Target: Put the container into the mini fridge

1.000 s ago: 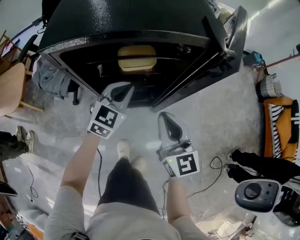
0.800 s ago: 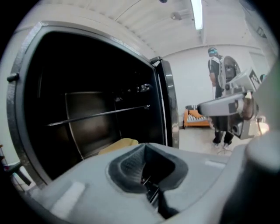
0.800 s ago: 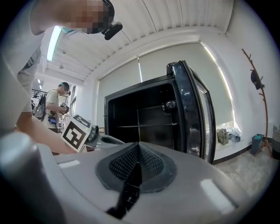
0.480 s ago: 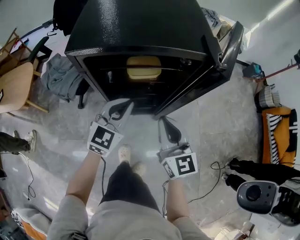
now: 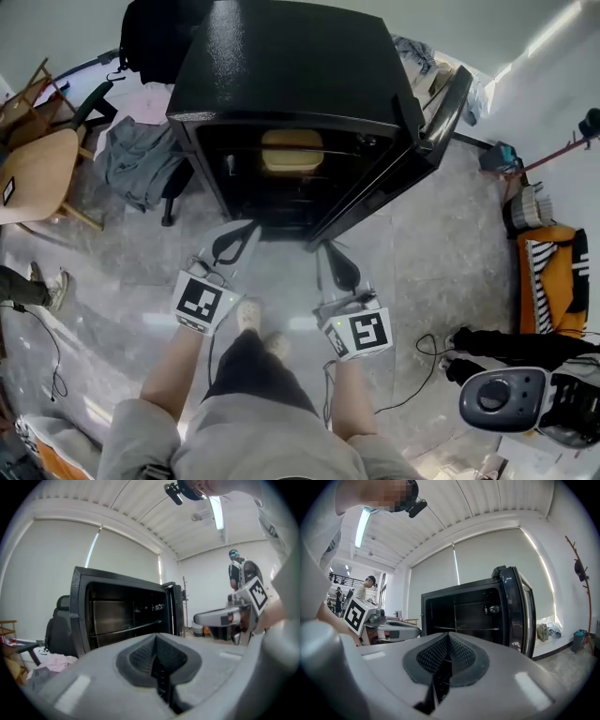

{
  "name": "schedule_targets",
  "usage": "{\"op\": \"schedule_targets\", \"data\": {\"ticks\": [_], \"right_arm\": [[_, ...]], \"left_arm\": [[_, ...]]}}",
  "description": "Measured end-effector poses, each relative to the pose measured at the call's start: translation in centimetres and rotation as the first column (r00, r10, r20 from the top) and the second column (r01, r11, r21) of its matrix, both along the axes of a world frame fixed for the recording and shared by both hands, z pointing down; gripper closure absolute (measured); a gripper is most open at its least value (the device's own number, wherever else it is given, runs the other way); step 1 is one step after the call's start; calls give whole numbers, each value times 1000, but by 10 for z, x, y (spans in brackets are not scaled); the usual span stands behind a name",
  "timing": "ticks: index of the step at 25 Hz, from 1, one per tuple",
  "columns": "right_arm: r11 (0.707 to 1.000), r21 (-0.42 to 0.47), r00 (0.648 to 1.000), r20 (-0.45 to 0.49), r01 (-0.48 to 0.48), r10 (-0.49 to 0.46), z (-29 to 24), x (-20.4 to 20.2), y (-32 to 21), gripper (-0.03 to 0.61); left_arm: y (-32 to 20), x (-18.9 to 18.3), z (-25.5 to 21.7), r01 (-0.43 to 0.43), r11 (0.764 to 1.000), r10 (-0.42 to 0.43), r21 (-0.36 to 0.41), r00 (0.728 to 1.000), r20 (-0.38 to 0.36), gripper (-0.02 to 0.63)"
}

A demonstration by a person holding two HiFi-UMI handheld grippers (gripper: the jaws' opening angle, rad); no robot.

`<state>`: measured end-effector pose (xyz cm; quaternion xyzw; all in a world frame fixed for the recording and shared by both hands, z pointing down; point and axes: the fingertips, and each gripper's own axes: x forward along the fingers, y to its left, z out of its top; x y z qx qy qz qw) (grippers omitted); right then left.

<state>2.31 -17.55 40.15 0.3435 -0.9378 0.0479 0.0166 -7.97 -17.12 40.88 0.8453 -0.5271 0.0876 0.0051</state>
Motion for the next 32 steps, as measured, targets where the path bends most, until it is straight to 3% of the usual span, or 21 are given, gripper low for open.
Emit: {"op": "schedule_targets", "data": {"ticks": [9,32], "right_arm": [[1000,9,1000,8,22,-22,-37,2,31,578],[990,90,994,19,109,-111,-105,4,100,578]], "left_arm": [[38,4,-45,40,999,-38,15,996,-80,614],[111,21,-116,66,992,-53,105,991,-120,612]]}}
